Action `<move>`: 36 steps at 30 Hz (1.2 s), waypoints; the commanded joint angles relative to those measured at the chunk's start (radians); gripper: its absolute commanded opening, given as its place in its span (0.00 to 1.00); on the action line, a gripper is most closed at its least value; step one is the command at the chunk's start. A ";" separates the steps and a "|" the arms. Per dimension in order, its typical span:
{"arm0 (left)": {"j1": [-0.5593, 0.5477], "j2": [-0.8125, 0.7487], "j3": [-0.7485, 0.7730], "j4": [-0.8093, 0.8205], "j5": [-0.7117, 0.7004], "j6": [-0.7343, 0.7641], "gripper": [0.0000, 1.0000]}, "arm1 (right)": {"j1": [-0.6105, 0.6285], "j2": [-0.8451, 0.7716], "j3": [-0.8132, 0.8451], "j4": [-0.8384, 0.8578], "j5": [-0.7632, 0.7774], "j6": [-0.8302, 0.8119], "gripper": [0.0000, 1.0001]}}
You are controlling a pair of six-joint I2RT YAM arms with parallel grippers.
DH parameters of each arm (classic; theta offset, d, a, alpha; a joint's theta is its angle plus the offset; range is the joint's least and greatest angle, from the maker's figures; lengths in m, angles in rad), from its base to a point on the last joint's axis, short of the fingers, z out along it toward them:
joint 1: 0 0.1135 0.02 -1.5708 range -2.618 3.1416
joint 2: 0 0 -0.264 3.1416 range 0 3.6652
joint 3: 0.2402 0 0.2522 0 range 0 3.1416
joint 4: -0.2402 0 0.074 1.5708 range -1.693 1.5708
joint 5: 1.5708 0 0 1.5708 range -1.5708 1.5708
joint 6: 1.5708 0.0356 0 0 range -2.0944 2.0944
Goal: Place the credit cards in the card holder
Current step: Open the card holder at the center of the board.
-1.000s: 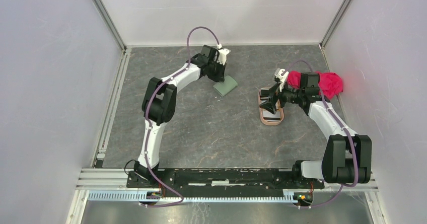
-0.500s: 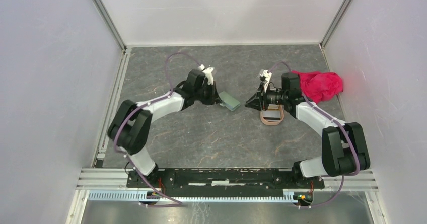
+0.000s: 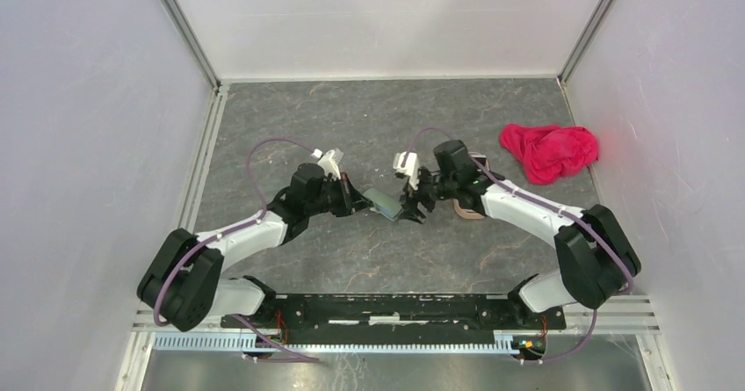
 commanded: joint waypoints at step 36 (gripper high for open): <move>-0.061 -0.188 -0.106 -0.164 0.057 0.005 0.02 | 0.119 0.035 0.000 0.081 0.227 0.032 0.00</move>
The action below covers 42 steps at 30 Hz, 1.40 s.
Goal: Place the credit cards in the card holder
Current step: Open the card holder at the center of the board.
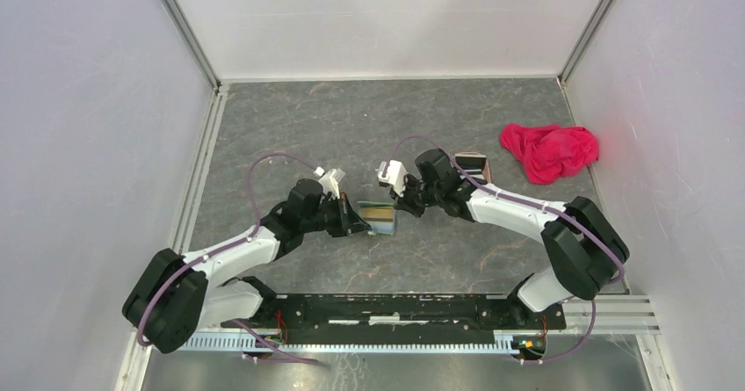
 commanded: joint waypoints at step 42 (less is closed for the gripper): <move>-0.033 0.056 0.102 0.011 0.012 0.099 0.02 | 0.000 -0.148 -0.038 -0.075 -0.304 -0.015 0.50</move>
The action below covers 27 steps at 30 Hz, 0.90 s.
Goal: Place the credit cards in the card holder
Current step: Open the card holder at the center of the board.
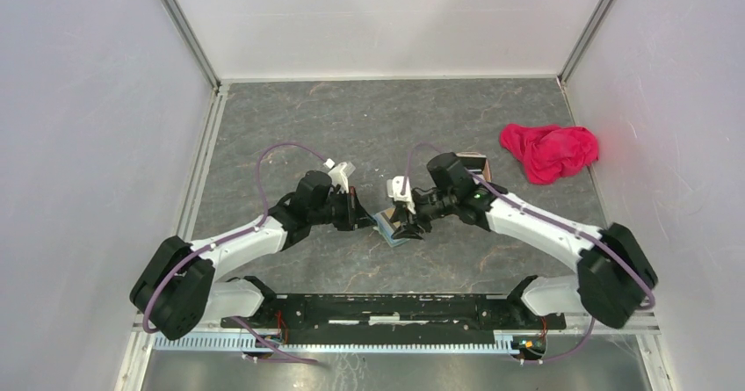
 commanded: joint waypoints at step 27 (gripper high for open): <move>-0.018 -0.055 -0.041 0.095 0.045 0.025 0.02 | 0.027 0.221 -0.009 0.119 0.356 0.188 0.71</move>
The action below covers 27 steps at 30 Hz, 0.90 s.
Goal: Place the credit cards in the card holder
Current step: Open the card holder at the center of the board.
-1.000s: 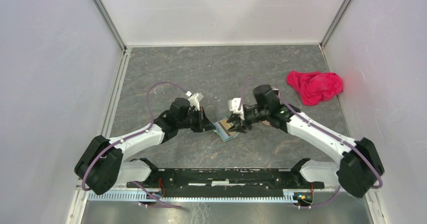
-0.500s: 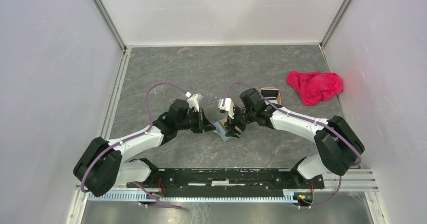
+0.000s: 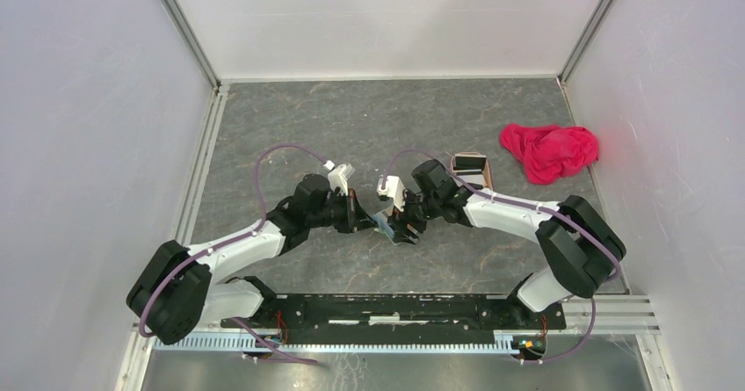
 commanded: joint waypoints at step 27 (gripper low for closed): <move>-0.004 -0.030 -0.038 -0.008 0.071 0.065 0.02 | -0.028 -0.026 0.000 0.041 -0.090 -0.012 0.61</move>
